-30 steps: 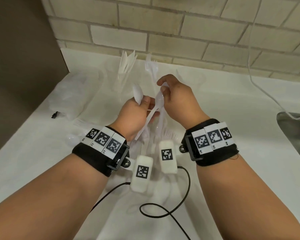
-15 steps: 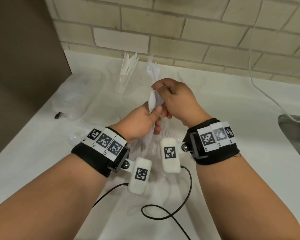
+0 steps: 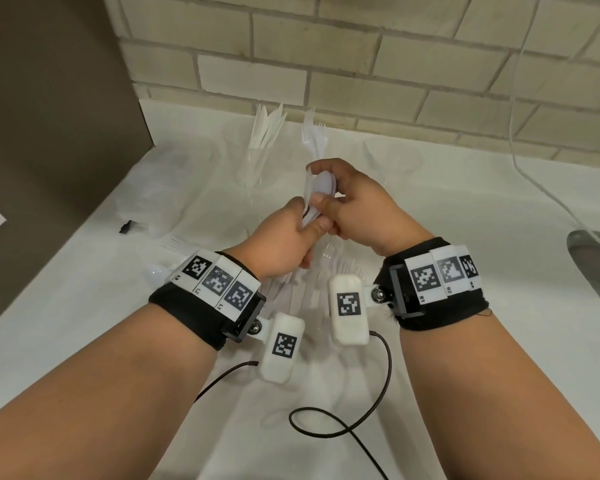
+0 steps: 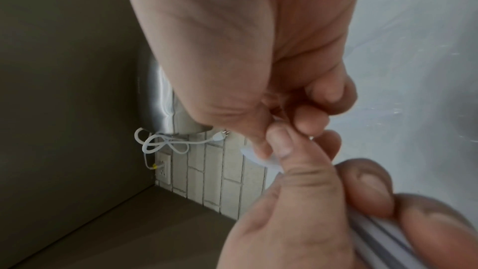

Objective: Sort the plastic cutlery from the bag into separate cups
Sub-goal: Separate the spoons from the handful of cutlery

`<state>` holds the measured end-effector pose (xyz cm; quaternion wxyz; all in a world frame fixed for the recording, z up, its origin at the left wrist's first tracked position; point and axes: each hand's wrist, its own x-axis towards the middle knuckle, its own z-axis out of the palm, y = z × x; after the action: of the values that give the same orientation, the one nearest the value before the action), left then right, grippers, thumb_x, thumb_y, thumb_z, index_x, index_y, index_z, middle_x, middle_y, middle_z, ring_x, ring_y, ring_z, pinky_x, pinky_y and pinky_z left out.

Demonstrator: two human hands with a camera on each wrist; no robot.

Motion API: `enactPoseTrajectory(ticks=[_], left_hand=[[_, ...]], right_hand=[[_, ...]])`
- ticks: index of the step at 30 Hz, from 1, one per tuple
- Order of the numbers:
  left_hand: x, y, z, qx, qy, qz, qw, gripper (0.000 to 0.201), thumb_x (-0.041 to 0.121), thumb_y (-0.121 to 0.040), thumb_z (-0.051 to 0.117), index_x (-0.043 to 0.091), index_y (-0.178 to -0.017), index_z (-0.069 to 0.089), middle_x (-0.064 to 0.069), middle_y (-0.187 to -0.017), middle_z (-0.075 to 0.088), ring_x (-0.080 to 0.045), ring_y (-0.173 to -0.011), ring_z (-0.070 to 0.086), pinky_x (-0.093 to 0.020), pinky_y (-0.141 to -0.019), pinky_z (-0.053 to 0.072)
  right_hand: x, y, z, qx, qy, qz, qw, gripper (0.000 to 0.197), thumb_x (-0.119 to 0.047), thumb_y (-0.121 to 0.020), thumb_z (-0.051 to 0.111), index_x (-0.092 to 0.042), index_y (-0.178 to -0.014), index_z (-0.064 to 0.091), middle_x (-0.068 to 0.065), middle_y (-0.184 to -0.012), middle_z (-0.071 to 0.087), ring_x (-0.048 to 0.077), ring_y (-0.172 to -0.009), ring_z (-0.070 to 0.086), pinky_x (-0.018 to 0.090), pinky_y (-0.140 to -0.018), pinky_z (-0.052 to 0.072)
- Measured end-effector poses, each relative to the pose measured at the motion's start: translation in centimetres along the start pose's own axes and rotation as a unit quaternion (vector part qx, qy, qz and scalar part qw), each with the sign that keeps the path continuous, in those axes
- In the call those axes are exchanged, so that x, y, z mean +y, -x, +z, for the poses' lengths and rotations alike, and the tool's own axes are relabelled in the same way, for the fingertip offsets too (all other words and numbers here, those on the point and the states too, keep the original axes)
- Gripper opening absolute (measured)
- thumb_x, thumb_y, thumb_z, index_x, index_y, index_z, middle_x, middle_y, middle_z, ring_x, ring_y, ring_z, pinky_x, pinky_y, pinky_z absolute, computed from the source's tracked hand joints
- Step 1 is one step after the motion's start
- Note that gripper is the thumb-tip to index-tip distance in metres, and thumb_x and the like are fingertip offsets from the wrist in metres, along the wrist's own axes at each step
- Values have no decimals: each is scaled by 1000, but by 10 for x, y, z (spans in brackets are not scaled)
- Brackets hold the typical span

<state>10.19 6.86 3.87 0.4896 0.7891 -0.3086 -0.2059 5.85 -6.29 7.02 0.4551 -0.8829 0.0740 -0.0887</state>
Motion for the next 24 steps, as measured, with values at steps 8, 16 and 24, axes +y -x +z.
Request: enactPoseTrajectory(ticks=[8, 16, 24], left_hand=[[-3, -5, -1, -16, -41, 31, 999, 20, 31, -100, 40, 12, -106, 40, 2, -74, 52, -13, -63, 53, -32, -60, 47], [-5, -3, -4, -69, 24, -22, 997, 14, 29, -101, 38, 18, -98, 46, -4, -81, 55, -16, -68, 56, -39, -72, 51], [-18, -4, -22, 33, -80, -17, 996, 33, 31, -99, 43, 19, -129, 49, -1, -120, 55, -16, -106, 56, -29, -90, 44]], right_hand=[[-4, -5, 0, 44, 16, 12, 999, 28, -20, -97, 46, -17, -125, 52, 6, -95, 63, 4, -53, 54, 22, -55, 45], [0, 2, -2, 45, 16, 17, 999, 28, -9, -95, 43, -20, -120, 49, 8, -91, 61, 18, -50, 57, 32, -50, 54], [14, -6, -60, 223, 63, -5, 973, 23, -6, -94, 39, -19, -111, 50, 10, -95, 63, 22, -64, 61, 27, -54, 49]])
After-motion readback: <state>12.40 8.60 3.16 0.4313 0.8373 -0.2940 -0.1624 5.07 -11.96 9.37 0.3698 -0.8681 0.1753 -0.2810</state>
